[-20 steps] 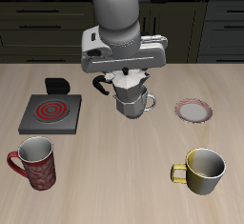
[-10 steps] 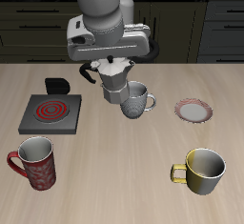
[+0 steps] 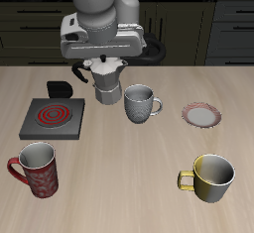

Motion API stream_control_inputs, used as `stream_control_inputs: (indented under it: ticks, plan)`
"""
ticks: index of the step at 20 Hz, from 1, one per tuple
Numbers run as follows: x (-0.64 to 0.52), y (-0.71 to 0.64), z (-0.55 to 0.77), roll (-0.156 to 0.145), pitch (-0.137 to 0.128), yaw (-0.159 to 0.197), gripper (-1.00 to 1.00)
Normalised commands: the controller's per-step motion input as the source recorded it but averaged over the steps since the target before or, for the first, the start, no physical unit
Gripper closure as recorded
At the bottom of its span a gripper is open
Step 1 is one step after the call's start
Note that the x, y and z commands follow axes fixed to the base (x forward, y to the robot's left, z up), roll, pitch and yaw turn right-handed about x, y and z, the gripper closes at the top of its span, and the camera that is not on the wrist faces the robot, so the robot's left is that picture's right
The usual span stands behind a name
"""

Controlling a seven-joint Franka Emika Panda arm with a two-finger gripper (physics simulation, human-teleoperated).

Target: Place the moka pot on the stove

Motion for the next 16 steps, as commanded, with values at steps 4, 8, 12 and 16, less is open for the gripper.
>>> stream_control_inputs:
  ticks: [4, 8, 12, 16]
  plan:
    - [-0.27, -0.32, -0.1, -0.054, -0.052, 0.051, 1.0]
    - [-0.27, -0.26, -0.08, -0.03, -0.01, 0.005, 1.0]
    - [-0.19, -0.28, -0.08, -0.023, -0.019, 0.035, 1.0]
    - [-0.32, -0.33, -0.11, -0.01, -0.017, 0.032, 1.0]
